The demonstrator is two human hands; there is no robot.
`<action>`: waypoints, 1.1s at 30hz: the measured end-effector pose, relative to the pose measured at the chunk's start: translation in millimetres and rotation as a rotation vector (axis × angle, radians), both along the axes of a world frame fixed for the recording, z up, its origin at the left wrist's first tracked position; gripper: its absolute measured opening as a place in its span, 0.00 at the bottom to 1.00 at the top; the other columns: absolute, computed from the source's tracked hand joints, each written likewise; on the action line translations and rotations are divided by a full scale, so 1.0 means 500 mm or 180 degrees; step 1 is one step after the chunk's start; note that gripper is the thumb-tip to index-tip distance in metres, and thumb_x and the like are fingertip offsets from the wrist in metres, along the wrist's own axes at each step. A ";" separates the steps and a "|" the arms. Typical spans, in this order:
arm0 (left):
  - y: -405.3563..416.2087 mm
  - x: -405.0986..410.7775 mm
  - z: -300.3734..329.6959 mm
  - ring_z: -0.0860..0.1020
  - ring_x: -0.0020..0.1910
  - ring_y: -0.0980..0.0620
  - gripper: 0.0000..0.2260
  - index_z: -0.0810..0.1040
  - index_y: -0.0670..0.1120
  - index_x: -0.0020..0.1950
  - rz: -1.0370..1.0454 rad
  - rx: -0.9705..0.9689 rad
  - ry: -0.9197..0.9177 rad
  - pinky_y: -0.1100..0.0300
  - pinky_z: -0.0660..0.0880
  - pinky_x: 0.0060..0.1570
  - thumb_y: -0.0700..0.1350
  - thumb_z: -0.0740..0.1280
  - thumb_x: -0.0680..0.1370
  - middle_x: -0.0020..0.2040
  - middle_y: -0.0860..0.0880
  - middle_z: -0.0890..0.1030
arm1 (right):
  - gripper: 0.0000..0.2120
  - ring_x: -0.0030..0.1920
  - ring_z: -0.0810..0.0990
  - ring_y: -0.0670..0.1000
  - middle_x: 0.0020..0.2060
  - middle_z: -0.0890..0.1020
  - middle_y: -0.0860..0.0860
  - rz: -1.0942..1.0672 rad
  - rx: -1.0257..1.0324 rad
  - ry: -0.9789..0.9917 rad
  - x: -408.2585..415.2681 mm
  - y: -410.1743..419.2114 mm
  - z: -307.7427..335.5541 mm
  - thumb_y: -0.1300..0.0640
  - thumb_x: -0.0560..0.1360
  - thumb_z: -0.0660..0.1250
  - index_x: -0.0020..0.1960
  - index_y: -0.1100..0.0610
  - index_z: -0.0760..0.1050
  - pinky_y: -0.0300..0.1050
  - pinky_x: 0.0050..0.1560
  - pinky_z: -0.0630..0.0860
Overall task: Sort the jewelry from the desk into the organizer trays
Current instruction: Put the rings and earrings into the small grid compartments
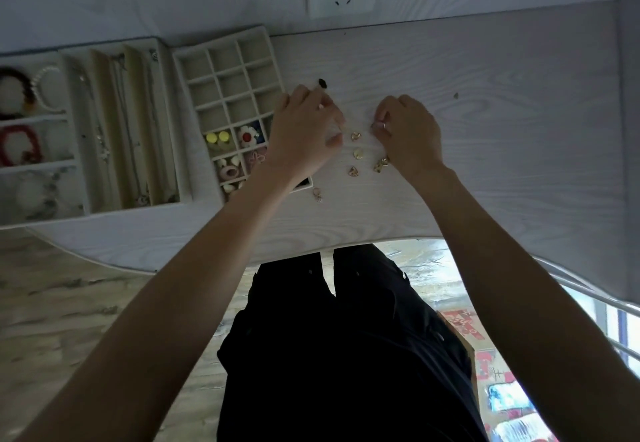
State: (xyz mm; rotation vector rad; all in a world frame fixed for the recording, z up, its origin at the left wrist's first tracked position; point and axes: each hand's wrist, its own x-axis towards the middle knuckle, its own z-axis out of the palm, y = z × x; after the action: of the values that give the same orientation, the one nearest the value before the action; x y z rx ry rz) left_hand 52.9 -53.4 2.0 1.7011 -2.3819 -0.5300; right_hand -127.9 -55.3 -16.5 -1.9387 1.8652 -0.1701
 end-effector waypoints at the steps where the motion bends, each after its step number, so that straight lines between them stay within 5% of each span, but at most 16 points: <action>1: 0.004 0.013 -0.002 0.73 0.56 0.47 0.07 0.81 0.48 0.51 0.0180 -0.0052 0.0242 0.57 0.62 0.58 0.47 0.68 0.75 0.53 0.49 0.79 | 0.05 0.49 0.76 0.54 0.46 0.78 0.53 0.0001 -0.0007 -0.0063 0.006 -0.003 0.003 0.56 0.75 0.66 0.50 0.57 0.76 0.44 0.45 0.69; 5: 0.026 0.117 0.001 0.75 0.52 0.49 0.09 0.80 0.46 0.54 0.1430 -0.0447 0.0805 0.62 0.66 0.55 0.44 0.65 0.76 0.52 0.47 0.80 | 0.02 0.39 0.80 0.49 0.39 0.83 0.50 -0.0244 -0.0120 -0.1153 0.078 -0.012 0.042 0.57 0.71 0.71 0.44 0.55 0.81 0.49 0.42 0.78; 9: 0.028 0.230 0.005 0.72 0.61 0.43 0.17 0.72 0.43 0.67 0.2164 0.0015 0.0262 0.55 0.67 0.60 0.43 0.63 0.78 0.62 0.41 0.74 | 0.05 0.38 0.79 0.46 0.40 0.84 0.52 0.0152 -0.0219 -0.1442 0.204 -0.050 0.075 0.58 0.72 0.71 0.46 0.56 0.84 0.43 0.44 0.77; 12: 0.017 0.263 -0.002 0.75 0.55 0.42 0.19 0.67 0.42 0.69 0.2125 0.0336 0.0160 0.50 0.72 0.52 0.42 0.62 0.78 0.57 0.41 0.77 | 0.08 0.42 0.76 0.45 0.46 0.80 0.51 0.0377 -0.0042 -0.1156 0.299 -0.097 0.063 0.53 0.74 0.69 0.50 0.53 0.83 0.37 0.44 0.69; 17: 0.014 0.273 -0.019 0.78 0.51 0.44 0.25 0.64 0.43 0.73 0.1961 0.0452 0.0417 0.55 0.72 0.46 0.39 0.64 0.76 0.55 0.42 0.78 | 0.08 0.47 0.81 0.49 0.47 0.84 0.49 0.0324 -0.0192 -0.0900 0.405 -0.148 0.039 0.54 0.74 0.67 0.51 0.51 0.82 0.41 0.46 0.74; 25: 0.036 0.280 -0.026 0.74 0.60 0.45 0.26 0.63 0.44 0.74 0.1762 0.0551 0.0645 0.52 0.71 0.60 0.43 0.66 0.77 0.67 0.44 0.71 | 0.09 0.52 0.77 0.51 0.50 0.81 0.50 0.0648 -0.0571 -0.0332 0.417 -0.146 0.026 0.55 0.77 0.62 0.52 0.53 0.80 0.41 0.44 0.68; 28: 0.029 0.286 -0.021 0.75 0.58 0.46 0.25 0.65 0.44 0.73 0.1703 0.0453 0.0823 0.52 0.72 0.60 0.43 0.67 0.77 0.65 0.44 0.72 | 0.15 0.56 0.73 0.58 0.54 0.78 0.55 0.0853 -0.0938 -0.0419 0.399 -0.132 0.015 0.54 0.74 0.57 0.48 0.54 0.82 0.51 0.49 0.74; 33: 0.009 0.301 -0.021 0.77 0.56 0.47 0.24 0.68 0.43 0.71 0.1602 0.0340 0.0897 0.51 0.74 0.58 0.42 0.68 0.76 0.62 0.44 0.74 | 0.23 0.68 0.63 0.59 0.69 0.68 0.55 0.1307 -0.0545 0.0279 0.408 -0.117 0.014 0.48 0.73 0.49 0.54 0.48 0.81 0.53 0.61 0.64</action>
State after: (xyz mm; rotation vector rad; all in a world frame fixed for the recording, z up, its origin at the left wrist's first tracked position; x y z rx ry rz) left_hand 203.4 -48.8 -8.5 2.0166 -1.6775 -0.7541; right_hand 76.2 -113.9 -9.5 -2.4343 1.5006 -0.1207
